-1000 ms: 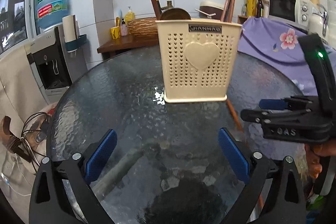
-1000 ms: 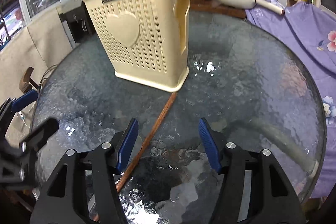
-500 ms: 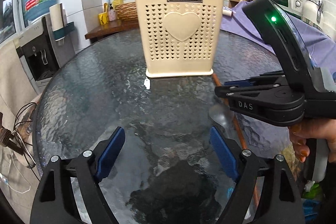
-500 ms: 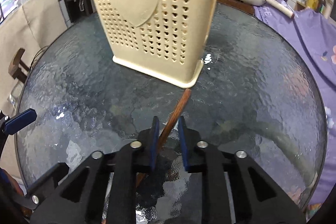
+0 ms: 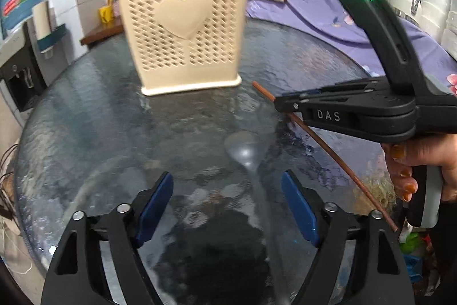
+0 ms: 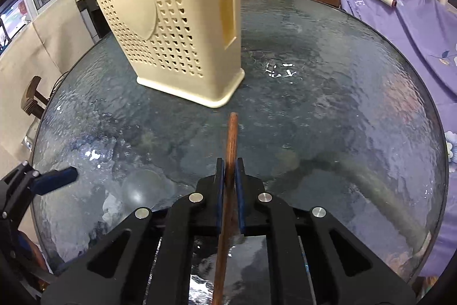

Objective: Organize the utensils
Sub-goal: 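Grasp the clear plastic spoon with the left tool while the right tool grasps the last chopstick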

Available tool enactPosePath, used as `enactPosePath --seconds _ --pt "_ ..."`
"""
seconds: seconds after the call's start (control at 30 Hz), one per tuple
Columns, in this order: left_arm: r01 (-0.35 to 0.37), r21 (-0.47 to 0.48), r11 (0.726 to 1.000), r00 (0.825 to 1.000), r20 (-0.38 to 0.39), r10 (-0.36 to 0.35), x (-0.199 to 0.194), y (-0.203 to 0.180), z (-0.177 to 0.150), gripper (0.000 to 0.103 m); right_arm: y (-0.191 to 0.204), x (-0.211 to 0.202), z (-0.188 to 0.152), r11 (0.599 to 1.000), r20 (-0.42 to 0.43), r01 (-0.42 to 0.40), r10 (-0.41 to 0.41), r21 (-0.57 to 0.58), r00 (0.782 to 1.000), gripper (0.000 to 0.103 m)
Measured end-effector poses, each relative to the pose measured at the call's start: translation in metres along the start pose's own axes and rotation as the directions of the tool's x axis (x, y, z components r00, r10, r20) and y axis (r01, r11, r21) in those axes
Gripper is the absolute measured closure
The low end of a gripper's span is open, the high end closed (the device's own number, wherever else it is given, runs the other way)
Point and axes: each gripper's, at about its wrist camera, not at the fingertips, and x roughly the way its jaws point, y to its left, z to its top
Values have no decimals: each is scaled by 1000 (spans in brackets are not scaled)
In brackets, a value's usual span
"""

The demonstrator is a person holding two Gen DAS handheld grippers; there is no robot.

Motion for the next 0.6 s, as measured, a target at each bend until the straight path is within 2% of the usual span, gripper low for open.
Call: enactPosePath --seconds 0.27,0.33,0.53,0.6 --pt "35 -79 996 998 -55 -39 16 1 12 38 2 0 -3 1000 -1 2 -2 -18 1000 95" --pt "24 -74 997 997 -72 -29 18 -3 16 45 0 0 -2 1000 -8 6 -6 -21 1000 95" --pt "16 -34 999 993 -116 -20 25 -15 23 52 5 5 7 998 -38 30 -32 -59 999 95" --pt "18 -26 1000 991 -130 -21 26 -17 25 58 6 7 10 998 -46 26 -29 -59 999 95"
